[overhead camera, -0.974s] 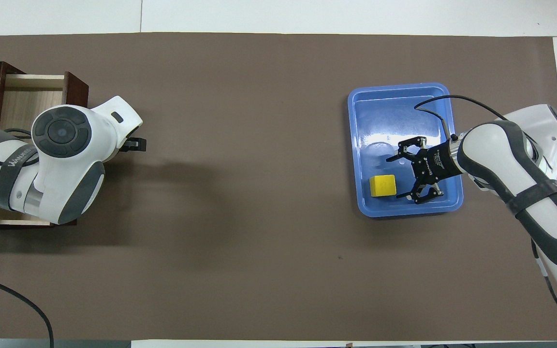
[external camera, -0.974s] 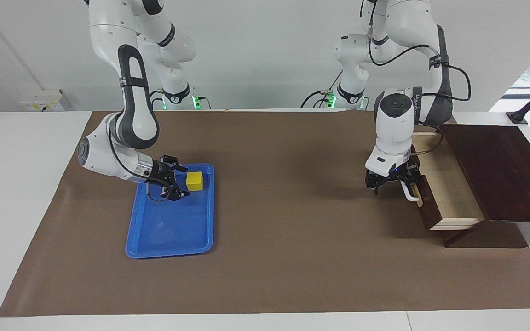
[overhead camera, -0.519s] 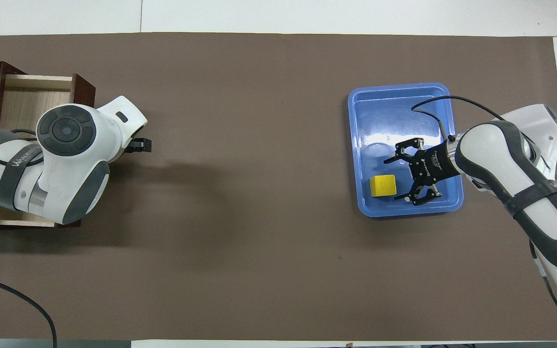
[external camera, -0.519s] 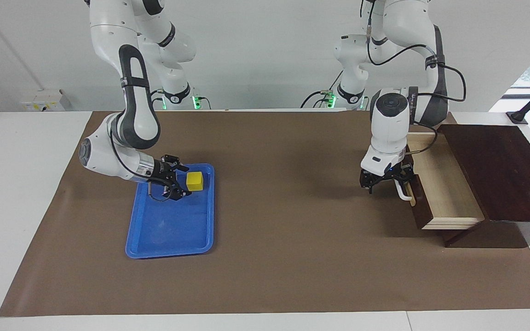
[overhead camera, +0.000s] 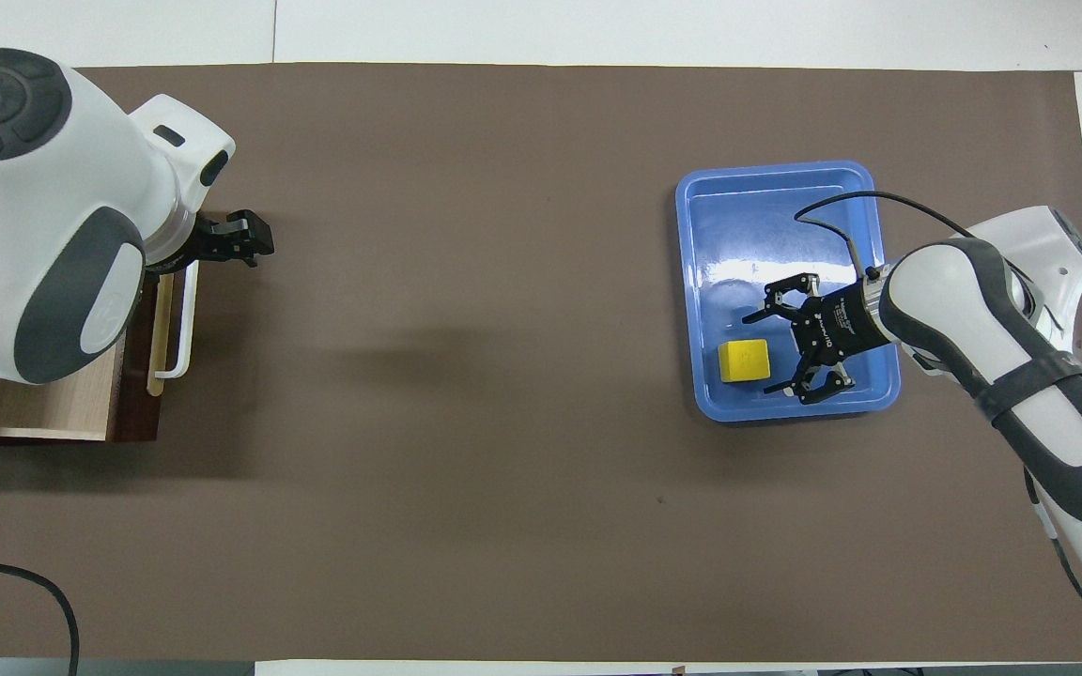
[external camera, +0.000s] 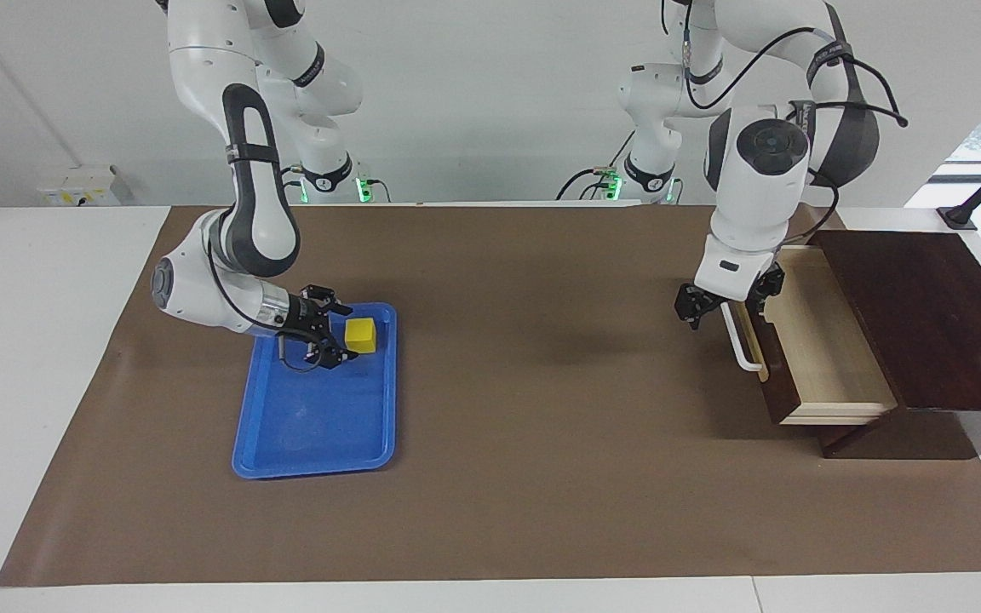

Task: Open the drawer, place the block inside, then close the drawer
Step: 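Lower the right gripper onto the yellow block while the left gripper moves out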

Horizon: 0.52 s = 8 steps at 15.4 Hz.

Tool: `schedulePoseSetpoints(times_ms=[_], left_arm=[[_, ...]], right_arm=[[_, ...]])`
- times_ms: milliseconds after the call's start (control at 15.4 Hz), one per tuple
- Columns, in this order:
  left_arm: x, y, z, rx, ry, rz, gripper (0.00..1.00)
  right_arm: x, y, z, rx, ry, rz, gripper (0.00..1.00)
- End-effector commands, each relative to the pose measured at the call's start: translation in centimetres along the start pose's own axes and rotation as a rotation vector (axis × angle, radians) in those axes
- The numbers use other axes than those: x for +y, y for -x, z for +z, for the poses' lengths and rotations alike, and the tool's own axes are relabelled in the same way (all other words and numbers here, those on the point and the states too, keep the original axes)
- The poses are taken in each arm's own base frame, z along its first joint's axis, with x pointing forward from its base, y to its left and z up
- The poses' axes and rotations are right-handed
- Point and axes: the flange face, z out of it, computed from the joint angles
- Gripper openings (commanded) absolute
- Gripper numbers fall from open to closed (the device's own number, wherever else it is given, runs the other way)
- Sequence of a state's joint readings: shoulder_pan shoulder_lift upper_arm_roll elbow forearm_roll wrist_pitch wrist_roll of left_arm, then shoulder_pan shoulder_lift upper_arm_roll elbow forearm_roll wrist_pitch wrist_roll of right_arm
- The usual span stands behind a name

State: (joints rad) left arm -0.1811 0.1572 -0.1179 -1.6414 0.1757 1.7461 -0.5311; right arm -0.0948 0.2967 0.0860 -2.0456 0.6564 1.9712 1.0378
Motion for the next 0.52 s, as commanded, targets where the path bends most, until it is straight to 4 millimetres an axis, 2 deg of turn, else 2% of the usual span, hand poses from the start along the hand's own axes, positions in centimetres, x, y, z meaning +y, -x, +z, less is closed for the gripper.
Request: schedulePoseSetpoints(times_ms=[0,260,325,455], left_arm=[[0.9,2.2,-4.2,-0.070,0.077,-0.206,1.00],[2.7,6.4,-8.0,-0.161,0.138,-0.437,1.00],[2.9,7.6,-9.1,-0.176,0.144,-0.491,1.00],[4.2,8.8,-9.9,-0.208,0.167,-0.625,1.00]], right_arm=[[0.3,0.0,0.3,-0.018,-0.011,-0.002,1.00],[0.4,0.0,0.4,-0.016,-0.011,-0.003,1.00],[0.4,0.1,0.4,-0.013,-0.016,-0.003,0.97],[0.4,0.0,0.7,-0.006,-0.018,-0.006,0.87]])
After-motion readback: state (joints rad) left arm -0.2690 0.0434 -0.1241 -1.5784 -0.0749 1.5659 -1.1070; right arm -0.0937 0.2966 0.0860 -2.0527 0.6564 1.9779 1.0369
